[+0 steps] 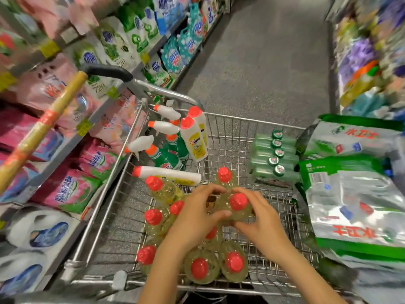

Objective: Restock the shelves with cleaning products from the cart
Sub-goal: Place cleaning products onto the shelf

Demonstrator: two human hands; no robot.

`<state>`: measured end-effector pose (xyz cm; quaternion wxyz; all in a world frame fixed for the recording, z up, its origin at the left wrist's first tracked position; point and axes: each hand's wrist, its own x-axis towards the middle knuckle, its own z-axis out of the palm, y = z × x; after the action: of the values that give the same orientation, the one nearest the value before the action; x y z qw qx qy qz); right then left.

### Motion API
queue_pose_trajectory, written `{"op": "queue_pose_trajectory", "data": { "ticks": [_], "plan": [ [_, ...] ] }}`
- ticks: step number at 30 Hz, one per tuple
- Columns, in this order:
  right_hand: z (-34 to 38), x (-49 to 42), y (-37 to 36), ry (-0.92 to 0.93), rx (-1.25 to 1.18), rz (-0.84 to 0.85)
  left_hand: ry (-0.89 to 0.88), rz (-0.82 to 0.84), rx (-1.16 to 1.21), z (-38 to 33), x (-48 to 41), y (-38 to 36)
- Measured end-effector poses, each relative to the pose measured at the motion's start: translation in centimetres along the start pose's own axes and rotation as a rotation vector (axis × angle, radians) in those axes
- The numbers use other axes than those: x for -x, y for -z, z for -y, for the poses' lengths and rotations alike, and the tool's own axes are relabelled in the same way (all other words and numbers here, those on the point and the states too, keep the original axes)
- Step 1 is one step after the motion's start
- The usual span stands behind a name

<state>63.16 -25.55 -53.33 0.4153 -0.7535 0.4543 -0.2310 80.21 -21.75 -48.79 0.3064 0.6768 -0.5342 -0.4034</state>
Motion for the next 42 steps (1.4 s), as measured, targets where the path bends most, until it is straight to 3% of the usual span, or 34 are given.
{"op": "queue_pose_trajectory", "data": {
  "ticks": [10,16,19,22,30,42],
  "plan": [
    [10.6,0.2,9.3,0.247,-0.140,-0.174,-0.254,0.233,0.342,-5.5,0.0,2.4],
    [14.3,1.8,10.3,0.258,-0.491,-0.287,-0.421,-0.042,0.587,-9.2,1.7,1.4],
    [14.3,3.8,9.4,0.161,-0.533,-0.285,-0.372,-0.028,0.684,-10.3,2.5,1.4],
    [14.0,6.1,7.7,0.081,-0.541,-0.268,-0.333,0.073,0.749,-10.4,3.3,1.0],
    [14.4,12.2,5.4,0.003,-0.554,-0.608,-0.362,0.438,0.695,-10.1,5.9,-0.4],
    [17.6,26.1,4.0,0.061,-0.441,-0.918,-0.451,0.762,0.656,-13.5,16.9,-4.4]
  ]
}}
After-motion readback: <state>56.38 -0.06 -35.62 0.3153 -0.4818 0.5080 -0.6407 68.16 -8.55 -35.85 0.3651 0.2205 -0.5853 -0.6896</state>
